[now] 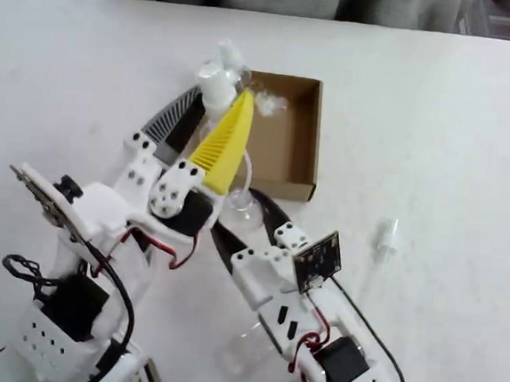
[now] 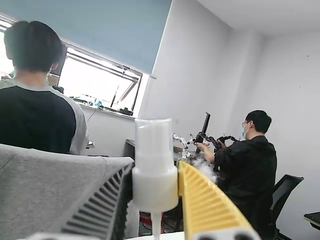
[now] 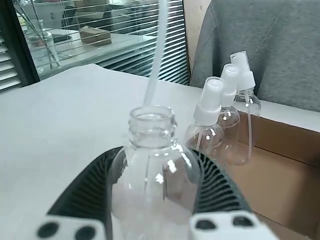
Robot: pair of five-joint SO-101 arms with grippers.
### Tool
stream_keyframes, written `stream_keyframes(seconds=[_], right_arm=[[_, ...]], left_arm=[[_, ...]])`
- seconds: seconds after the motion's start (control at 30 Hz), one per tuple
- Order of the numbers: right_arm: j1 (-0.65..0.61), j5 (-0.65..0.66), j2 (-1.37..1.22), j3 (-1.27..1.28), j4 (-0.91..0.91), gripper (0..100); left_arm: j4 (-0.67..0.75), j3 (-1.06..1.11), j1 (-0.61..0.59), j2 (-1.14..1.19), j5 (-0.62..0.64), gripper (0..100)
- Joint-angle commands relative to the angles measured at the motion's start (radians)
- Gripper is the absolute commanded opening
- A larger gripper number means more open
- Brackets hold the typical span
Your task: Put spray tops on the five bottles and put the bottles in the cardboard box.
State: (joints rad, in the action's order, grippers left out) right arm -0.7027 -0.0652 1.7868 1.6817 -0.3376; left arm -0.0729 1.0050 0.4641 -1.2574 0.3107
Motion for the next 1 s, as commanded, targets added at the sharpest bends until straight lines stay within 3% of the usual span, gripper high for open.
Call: stream_keyframes(seconds=[0.0,0.3,0.53,0.8,0.97], right_arm=[[-0.002,-0.009,0.015,0.009,-0.002,1.7],[-0.002,-0.009,0.015,0.009,-0.002,1.7],[-0.001,-0.009,0.015,0.009,0.001,1.7],[0.004,-0.009,0.015,0.009,-0.001,1.7],[0.004,-0.009,0.015,0.009,0.001,2.1]], left_arm=[[0.025,-0.005,0.007,-0.021,-0.003,2],[0.028,0.130,0.007,-0.041,-0.002,2],[0.012,0.333,0.012,-0.271,0.000,2],[-0.330,0.387,0.018,-0.519,-0.003,2],[-0.416,0.394,0.018,-0.558,-0.005,2]])
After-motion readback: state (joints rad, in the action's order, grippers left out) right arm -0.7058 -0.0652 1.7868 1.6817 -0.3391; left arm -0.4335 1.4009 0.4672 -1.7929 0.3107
